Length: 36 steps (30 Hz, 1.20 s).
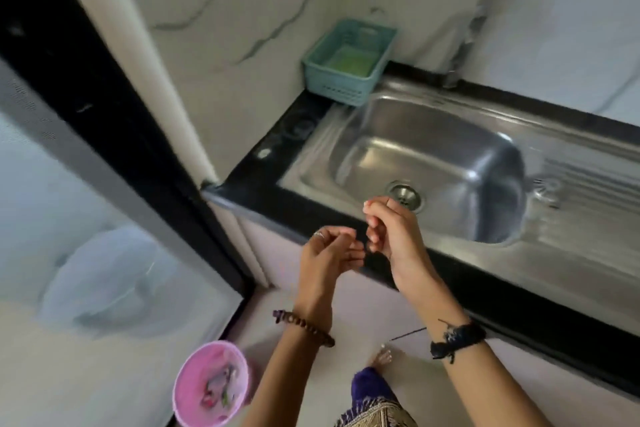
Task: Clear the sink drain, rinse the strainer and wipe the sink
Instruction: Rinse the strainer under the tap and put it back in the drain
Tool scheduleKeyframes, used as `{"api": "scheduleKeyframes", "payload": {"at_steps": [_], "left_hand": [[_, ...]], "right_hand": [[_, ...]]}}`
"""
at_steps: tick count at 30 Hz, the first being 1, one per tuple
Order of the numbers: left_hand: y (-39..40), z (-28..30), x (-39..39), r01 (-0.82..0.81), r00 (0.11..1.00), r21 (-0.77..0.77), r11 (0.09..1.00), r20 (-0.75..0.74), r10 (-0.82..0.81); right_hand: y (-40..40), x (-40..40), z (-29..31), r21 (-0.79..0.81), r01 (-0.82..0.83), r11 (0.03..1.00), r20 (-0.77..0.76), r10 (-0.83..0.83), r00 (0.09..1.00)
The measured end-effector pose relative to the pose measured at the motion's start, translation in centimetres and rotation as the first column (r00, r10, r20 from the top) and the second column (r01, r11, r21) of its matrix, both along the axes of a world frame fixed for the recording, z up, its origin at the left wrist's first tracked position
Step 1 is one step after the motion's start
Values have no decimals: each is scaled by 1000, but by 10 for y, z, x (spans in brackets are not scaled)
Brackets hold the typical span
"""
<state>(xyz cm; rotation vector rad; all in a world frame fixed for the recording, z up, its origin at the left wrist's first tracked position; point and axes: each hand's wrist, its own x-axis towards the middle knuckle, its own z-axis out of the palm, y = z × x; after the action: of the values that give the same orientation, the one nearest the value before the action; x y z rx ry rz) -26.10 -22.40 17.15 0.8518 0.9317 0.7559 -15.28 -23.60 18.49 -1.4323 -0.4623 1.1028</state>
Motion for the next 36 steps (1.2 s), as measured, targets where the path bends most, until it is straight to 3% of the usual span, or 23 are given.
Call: {"api": "scheduleKeyframes", "payload": {"at_steps": [6,13,19,24,29,36], "left_hand": [[31,6,139,134,990,-19,991,-47,-135],[49,-16,260,298,940,-63,952,-153,-305],[51,-37,333,429,865,-74,901,-255,-432],[63,-55,374,491,814,-98,866,-305,-495],[70,-71,407,501,790,-148,852,-323,-521],[67,-83,426,586,713,-184,789,-347,-610]], "right_hand": [[5,125,-4,-28,116,993,179,-109,978],[-8,238,-28,-141,309,941,248,-268,931],[-32,296,-50,-221,483,847,297,-413,861],[-49,333,-66,-200,628,752,414,-516,750],[-46,359,-75,-316,716,623,632,-425,648],[-49,368,-82,-412,667,621,650,-313,693]]}}
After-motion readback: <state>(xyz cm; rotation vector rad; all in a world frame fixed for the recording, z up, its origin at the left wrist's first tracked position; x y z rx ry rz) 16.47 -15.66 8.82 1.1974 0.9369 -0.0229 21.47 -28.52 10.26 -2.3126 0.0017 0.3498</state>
